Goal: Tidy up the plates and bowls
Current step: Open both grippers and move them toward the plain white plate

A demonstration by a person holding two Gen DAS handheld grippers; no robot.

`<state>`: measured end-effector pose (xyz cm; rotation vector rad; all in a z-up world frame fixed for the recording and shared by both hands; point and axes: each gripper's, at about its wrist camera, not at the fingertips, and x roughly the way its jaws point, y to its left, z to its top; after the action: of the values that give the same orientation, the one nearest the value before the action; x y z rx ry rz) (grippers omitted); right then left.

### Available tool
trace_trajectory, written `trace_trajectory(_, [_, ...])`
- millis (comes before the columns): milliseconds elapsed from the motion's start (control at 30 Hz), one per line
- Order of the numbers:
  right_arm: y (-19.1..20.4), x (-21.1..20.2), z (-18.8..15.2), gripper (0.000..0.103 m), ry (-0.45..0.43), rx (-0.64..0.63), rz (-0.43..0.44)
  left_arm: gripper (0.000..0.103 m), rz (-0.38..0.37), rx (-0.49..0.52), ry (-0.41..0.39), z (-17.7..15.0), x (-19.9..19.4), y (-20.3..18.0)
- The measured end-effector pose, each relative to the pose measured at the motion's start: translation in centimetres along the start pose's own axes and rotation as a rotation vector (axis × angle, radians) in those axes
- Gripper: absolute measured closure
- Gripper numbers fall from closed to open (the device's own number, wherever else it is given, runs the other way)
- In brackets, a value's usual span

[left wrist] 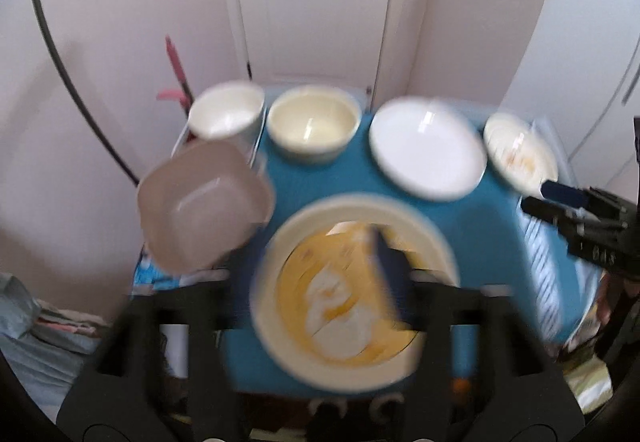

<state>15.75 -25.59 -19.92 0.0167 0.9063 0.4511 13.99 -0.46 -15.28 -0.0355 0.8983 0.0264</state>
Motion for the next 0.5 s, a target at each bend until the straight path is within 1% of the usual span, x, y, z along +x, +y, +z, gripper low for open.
trace_trajectory(33, [-0.7,-0.7,0.8,0.035,-0.015,-0.012,0.006,0.001,0.008,-0.019,-0.048,0.8,-0.6,-0.9])
trace_trajectory(67, [-1.4,-1.5,1.7,0.033,-0.033,-0.026,0.006,0.0,0.002,-0.027,-0.087,1.4,-1.0,-1.7])
trace_trajectory(100, [-2.1,-2.2,2.5,0.029,-0.047,-0.039,0.005,0.0,-0.012,-0.027,-0.108,1.9,-1.1,-2.5])
trace_trajectory(133, [-2.5,-2.4,3.2,0.027,-0.051,-0.05,0.007,0.0,-0.023,-0.022,-0.114,2.4,-1.0,-3.3])
trace_trajectory(167, [-3.3,-2.6,4.2,0.026,-0.053,-0.064,0.011,0.0,-0.021,-0.02,-0.103,3.2,-0.4,-4.2])
trace_trajectory(233, [-4.6,-2.6,5.9,0.026,-0.048,-0.084,0.022,0.0,-0.011,-0.027,-0.066,4.2,1.1,-5.3])
trace_trajectory(267, [-5.2,-2.2,6.9,0.026,-0.029,-0.09,0.032,0.0,-0.016,-0.035,-0.041,4.7,2.2,-5.7])
trace_trajectory(300, [-6.1,-1.2,8.2,0.026,0.006,-0.092,0.043,0.0,-0.024,-0.045,-0.012,4.9,3.3,-6.0])
trace_trajectory(400, [-8.1,1.4,10.8,0.026,0.063,-0.093,0.02,0.0,-0.073,-0.079,0.081,5.9,7.5,-6.1])
trace_trajectory(500, [-9.4,5.2,12.7,0.026,0.147,-0.119,0.04,0.001,-0.086,-0.118,0.172,6.3,11.5,-5.5])
